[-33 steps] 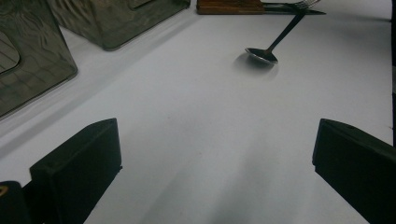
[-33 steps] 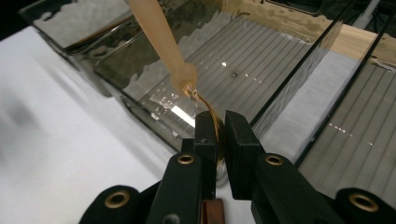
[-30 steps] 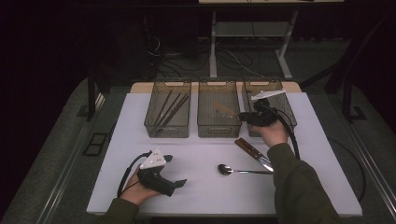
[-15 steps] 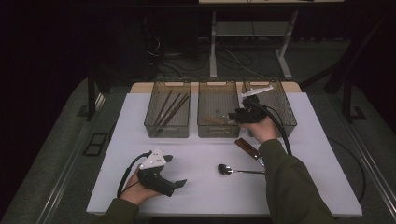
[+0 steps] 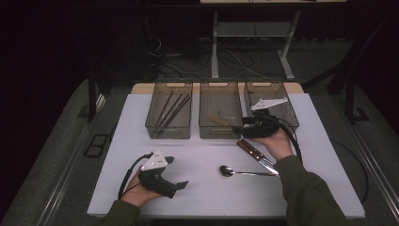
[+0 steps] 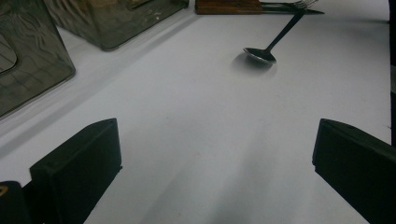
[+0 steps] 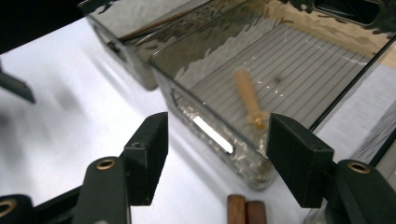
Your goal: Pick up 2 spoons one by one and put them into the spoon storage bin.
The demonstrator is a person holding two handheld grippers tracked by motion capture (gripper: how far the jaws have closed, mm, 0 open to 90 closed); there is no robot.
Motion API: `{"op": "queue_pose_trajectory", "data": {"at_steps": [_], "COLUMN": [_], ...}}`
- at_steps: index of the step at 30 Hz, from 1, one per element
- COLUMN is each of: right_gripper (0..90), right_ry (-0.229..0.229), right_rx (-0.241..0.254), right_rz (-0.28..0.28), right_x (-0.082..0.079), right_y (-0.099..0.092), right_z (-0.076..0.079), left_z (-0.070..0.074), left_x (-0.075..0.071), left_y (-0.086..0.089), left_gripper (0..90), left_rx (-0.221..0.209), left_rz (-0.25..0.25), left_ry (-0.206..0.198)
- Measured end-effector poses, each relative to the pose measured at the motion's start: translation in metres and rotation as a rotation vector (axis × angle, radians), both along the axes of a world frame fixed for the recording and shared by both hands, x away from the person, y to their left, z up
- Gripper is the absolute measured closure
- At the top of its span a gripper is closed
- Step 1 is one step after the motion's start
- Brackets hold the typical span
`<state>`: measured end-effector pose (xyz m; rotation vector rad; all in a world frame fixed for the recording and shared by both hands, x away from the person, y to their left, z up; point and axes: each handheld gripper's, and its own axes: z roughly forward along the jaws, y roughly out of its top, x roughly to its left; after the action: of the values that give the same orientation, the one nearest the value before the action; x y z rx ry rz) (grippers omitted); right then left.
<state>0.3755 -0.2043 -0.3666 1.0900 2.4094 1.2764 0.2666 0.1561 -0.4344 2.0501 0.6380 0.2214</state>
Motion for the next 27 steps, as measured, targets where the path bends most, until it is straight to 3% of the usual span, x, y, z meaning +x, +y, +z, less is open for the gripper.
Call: {"op": "queue_pose_trajectory", "data": {"at_steps": [5, 9, 14, 17, 21, 27], "right_gripper": [41.7, 54.9, 74.1, 82.4, 89.4, 89.4], "right_ry": [0.001, 0.033, 0.078, 0.106, 0.129, 0.151], "right_rx": [-0.016, -0.032, -0.126, -0.146, -0.182, -0.224], "right_rz": [0.049, 0.076, 0.097, 0.118, 0.144, 0.178], "right_x": [-0.014, -0.024, -0.035, -0.042, -0.053, -0.064], "right_y": [-0.002, -0.006, -0.01, -0.013, -0.019, -0.026], "right_z": [-0.009, -0.02, -0.034, -0.04, -0.047, -0.058], "left_z": [0.0, 0.0, 0.0, 0.0, 0.0, 0.0], "left_x": [0.0, 0.0, 0.0, 0.0, 0.0, -0.001], "left_y": [0.0, 0.0, 0.0, 0.0, 0.0, -0.001], "left_gripper": [0.3, 0.3, 0.3, 0.4, 0.4, 0.3], "left_rx": [-0.001, -0.001, 0.0, 0.001, -0.001, 0.003], "left_rz": [0.002, 0.0, -0.003, -0.008, -0.009, -0.007], "left_ry": [0.001, 0.003, 0.0, 0.0, -0.001, 0.001]}}
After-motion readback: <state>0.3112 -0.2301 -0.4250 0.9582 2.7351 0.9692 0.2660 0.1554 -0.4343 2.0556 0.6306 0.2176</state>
